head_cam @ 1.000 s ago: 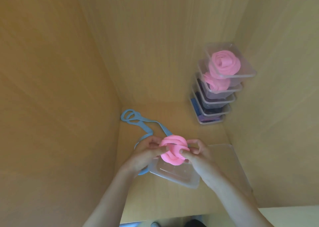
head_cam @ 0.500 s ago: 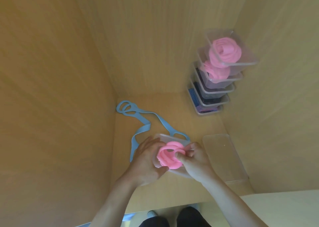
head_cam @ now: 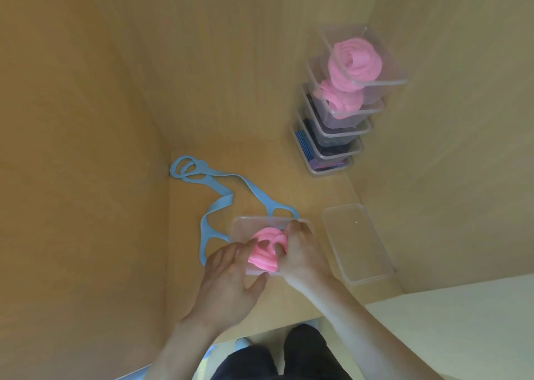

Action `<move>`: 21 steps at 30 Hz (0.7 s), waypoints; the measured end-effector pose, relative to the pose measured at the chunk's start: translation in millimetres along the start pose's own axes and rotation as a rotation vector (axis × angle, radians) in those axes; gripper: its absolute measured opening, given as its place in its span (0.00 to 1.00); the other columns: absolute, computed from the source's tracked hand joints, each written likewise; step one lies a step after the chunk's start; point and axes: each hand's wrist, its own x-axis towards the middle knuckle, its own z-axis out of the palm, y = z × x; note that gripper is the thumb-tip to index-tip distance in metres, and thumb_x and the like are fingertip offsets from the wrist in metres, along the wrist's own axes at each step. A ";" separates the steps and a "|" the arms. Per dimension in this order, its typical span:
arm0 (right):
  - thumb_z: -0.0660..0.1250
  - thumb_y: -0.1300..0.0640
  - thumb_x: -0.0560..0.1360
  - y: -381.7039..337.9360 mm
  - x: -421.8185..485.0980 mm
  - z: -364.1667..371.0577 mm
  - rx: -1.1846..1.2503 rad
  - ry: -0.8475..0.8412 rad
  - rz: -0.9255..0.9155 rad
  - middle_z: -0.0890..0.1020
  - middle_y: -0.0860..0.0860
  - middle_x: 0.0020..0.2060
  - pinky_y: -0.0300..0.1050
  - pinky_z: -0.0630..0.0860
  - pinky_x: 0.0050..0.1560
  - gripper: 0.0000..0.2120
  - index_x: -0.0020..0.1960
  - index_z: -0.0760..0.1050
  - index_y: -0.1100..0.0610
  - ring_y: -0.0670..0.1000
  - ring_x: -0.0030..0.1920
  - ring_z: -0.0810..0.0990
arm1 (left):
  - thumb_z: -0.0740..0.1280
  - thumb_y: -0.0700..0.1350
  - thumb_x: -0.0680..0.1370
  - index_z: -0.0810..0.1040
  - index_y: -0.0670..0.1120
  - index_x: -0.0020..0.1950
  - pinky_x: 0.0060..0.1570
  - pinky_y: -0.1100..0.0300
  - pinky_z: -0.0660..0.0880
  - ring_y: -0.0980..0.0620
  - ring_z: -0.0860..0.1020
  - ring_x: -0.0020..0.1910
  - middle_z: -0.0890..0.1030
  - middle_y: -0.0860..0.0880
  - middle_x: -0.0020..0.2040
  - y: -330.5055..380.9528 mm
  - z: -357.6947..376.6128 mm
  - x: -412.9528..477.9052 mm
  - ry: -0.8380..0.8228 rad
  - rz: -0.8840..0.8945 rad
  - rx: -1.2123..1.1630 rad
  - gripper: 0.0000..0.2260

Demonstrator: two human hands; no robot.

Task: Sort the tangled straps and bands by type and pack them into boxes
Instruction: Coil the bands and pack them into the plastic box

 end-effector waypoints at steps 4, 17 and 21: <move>0.68 0.53 0.78 2.0 -17.6 -11.9 0.089 0.174 -0.108 0.76 0.51 0.55 0.45 0.74 0.50 0.14 0.60 0.73 0.58 0.53 0.52 0.78 | 0.64 0.58 0.79 0.67 0.55 0.75 0.73 0.56 0.58 0.50 0.62 0.72 0.67 0.54 0.70 4.8 -1.5 -1.2 0.047 0.025 0.052 0.25; 0.75 0.45 0.72 110.9 -27.6 -19.6 -0.022 0.183 0.298 0.68 0.47 0.49 0.46 0.69 0.56 0.15 0.46 0.73 0.52 0.52 0.56 0.70 | 0.73 0.45 0.74 0.78 0.49 0.63 0.76 0.46 0.59 0.46 0.54 0.80 0.65 0.51 0.77 24.6 2.7 15.2 0.102 0.196 0.001 0.18; 0.76 0.45 0.70 124.1 -29.6 -21.2 0.053 0.207 0.315 0.68 0.46 0.48 0.43 0.66 0.53 0.15 0.43 0.73 0.50 0.49 0.54 0.68 | 0.73 0.45 0.74 0.77 0.48 0.64 0.76 0.45 0.60 0.48 0.53 0.80 0.65 0.51 0.77 25.4 3.5 18.0 0.082 0.202 -0.024 0.19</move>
